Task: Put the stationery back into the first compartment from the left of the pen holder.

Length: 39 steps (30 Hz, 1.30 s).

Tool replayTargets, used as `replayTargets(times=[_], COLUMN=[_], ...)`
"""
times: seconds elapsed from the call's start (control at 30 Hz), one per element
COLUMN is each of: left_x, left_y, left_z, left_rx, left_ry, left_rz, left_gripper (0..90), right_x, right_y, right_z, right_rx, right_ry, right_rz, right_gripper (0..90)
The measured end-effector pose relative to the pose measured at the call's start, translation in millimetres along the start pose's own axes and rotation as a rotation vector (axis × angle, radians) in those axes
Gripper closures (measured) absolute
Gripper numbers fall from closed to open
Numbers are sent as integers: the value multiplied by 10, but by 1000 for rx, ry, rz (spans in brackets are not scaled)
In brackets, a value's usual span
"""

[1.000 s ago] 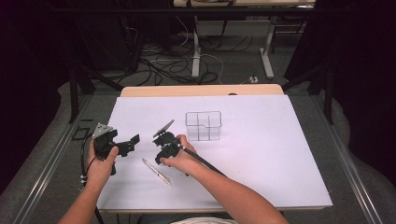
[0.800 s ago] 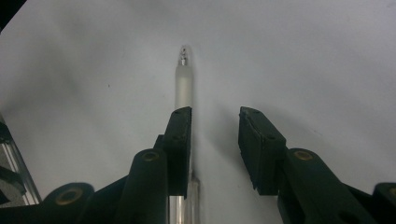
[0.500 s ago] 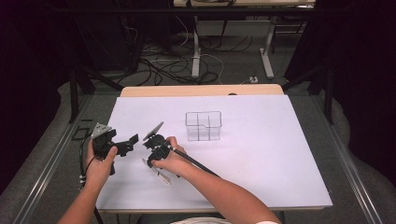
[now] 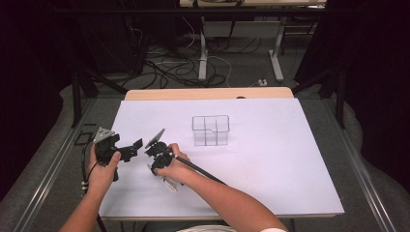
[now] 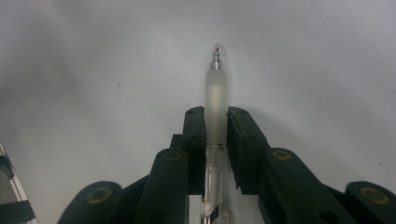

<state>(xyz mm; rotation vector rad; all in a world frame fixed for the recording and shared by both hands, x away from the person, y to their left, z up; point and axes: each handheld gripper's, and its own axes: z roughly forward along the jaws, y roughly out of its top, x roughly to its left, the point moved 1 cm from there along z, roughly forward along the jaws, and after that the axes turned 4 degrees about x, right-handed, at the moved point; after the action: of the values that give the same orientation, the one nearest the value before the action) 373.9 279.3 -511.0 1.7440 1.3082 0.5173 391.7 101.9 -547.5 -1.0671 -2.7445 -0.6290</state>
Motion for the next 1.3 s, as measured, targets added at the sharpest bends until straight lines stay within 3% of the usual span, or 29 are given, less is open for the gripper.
replayTargets(times=[0.17,0.57,0.67,0.87,0.9,0.93,0.97,1.03,1.3], left_x=[-14,-10,-9,-9,-8,-8,-6,-4,-12], left_y=[4,2,1,0,0,0,1,0,-7], left_z=[0,3,3,4,3,3,3,2,13], left_rx=[3,5,4,5,4,4,4,4,7], left_ry=[-2,-3,-2,-2,-1,-1,-1,0,1], left_rz=[3,2,1,1,1,1,1,2,5], left_gripper=[2,2,2,2,2,2,2,2,2], right_x=[20,19,13,-7,-33,-27,-46,-57,-161], right_y=[-1,-5,-3,4,8,4,4,1,4], right_z=[2,-9,-23,-129,-137,-163,-172,-213,-381], right_rx=[8,16,-22,-25,-38,-25,-38,-36,-99], right_ry=[-8,-9,-2,-4,-7,-6,-8,-8,-39], right_rz=[29,28,29,34,10,33,17,37,66], right_gripper=[798,802,803,804,804,804,804,803,804])
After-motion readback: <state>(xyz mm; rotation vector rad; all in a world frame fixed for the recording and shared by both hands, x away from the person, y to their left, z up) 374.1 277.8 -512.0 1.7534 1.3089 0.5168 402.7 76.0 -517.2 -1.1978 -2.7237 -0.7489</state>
